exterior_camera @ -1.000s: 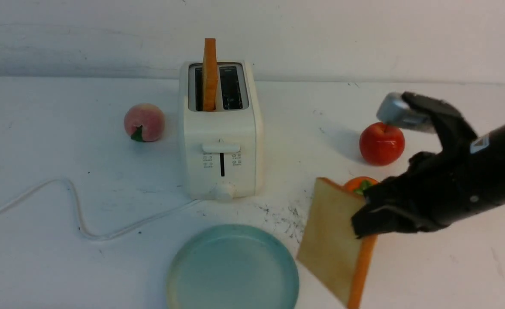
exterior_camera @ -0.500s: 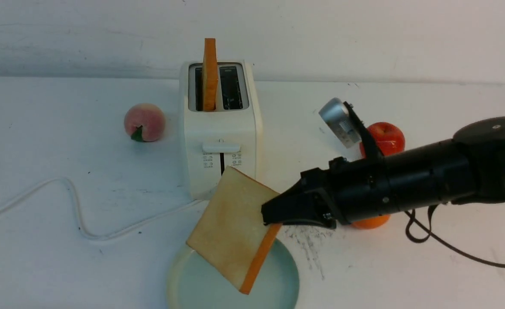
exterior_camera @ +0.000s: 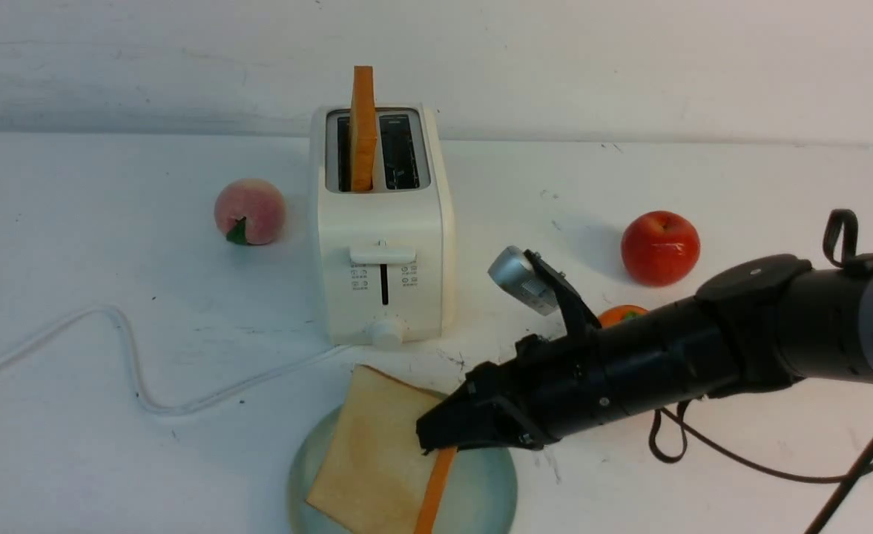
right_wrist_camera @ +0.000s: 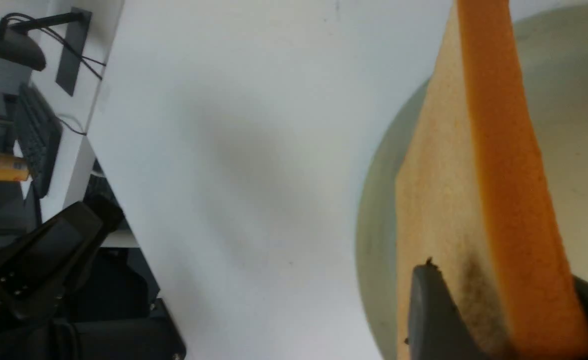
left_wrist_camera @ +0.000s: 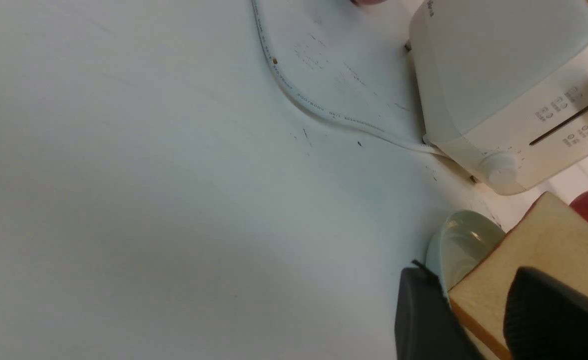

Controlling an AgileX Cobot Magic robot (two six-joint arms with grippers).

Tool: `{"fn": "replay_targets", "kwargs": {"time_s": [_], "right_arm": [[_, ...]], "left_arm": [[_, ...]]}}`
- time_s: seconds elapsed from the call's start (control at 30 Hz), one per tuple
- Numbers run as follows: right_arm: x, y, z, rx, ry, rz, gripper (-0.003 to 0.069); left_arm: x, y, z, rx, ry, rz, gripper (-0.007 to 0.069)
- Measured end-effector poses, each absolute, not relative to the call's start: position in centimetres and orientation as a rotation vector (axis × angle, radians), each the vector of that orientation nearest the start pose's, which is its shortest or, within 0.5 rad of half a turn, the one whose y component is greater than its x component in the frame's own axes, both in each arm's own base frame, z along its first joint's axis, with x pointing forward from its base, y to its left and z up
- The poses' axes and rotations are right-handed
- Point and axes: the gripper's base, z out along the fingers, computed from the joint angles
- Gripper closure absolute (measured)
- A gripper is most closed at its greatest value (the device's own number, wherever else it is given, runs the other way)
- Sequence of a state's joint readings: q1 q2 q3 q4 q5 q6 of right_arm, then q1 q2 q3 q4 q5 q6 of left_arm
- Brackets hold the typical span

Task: Take toasted bread from bread machine on white table place on plate.
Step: 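Place the held slice of bread on top of the slice on the plate with the right gripper, then reach for a toast slice standing in the toaster with the left gripper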

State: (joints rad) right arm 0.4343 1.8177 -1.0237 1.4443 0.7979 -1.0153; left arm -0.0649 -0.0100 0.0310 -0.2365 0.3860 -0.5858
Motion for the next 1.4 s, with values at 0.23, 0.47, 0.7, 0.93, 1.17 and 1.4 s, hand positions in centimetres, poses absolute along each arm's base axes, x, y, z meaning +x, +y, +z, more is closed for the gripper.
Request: {"fn": "replay_targets", "kwargs": {"time_s": [0.23,0.47,0.7,0.93,1.17,1.4], "right_arm": [[29.4,20.5,19.0,-0.525,2.460,1.244,0.0220],[30.3,20.1,19.1,-0.578,2.491,1.064,0.0199],[30.8,19.4,23.1,-0.696,2.426,0.862,0.0200],[29.8,18.1,28.1,-0.792,2.339,0.707,0.0214],[25.4,14.7,34.9,-0.840,2.241,0.481,0.0398],[18.0,9.4,40.8,-0.701,2.217,0.270,0.0666]], "left_arm": [[5.2,-1.1,17.0,-0.642,1.827,-0.673,0.0386],[5.2,-1.1,17.0,-0.642,1.827,-0.673,0.0386],[5.2,-1.1,17.0,-0.642,1.827,-0.673,0.0386],[5.2,-1.3,17.1,-0.704,1.804,-0.751,0.0386],[5.4,-1.7,18.2,-0.957,1.605,-1.084,0.0386],[5.5,-1.6,18.8,-1.023,1.503,-1.176,0.0386]]}}
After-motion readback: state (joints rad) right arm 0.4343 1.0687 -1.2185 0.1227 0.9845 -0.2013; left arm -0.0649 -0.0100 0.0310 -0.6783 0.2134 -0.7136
